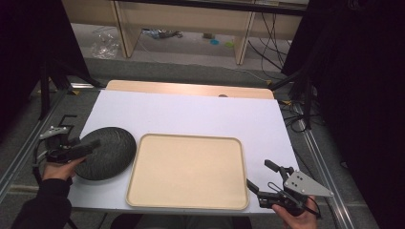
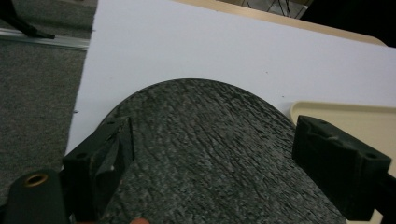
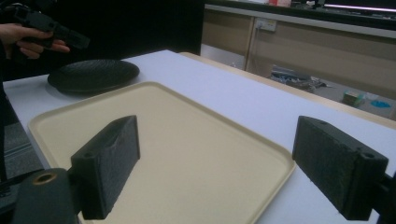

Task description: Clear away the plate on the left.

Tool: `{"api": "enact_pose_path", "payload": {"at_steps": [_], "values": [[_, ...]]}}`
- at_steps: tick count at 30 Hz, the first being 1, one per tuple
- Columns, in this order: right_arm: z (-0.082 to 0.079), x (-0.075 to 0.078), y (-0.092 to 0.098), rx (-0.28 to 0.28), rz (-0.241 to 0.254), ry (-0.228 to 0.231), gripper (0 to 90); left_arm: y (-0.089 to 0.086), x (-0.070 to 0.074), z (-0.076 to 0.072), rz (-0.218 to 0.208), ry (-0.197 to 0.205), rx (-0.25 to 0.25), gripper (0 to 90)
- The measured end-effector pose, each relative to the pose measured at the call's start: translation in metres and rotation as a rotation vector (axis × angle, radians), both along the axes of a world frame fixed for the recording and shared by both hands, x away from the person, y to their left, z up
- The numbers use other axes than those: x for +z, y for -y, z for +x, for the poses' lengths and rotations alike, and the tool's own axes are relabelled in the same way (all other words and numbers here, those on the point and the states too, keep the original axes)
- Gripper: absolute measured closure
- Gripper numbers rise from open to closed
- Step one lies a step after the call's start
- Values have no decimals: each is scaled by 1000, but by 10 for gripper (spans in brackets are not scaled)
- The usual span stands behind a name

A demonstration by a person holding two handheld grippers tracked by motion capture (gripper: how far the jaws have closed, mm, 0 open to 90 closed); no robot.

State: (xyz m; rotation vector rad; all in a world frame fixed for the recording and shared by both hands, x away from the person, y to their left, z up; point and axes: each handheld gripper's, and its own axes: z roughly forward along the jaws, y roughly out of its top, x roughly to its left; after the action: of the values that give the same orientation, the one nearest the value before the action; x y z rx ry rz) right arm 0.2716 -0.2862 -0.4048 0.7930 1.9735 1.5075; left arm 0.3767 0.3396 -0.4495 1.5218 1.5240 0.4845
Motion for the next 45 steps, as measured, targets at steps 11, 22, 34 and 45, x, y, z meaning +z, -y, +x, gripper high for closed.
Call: {"api": "enact_pose_path", "payload": {"at_steps": [11, 22, 34, 45], "values": [[0, 0, 0, 7, 1, 1, 160, -23, -10, 1, -57, -72, 10, 128], [-1, 1, 0, 9, -22, -11, 161, -40, -19, 2, -157, -117, 40, 143], [-1, 1, 0, 25, -32, -14, 164, -47, -30, 3, -165, -193, 50, 150], [-1, 0, -2, 27, -29, -6, 164, -46, -36, 7, -192, -251, 10, 165]]}}
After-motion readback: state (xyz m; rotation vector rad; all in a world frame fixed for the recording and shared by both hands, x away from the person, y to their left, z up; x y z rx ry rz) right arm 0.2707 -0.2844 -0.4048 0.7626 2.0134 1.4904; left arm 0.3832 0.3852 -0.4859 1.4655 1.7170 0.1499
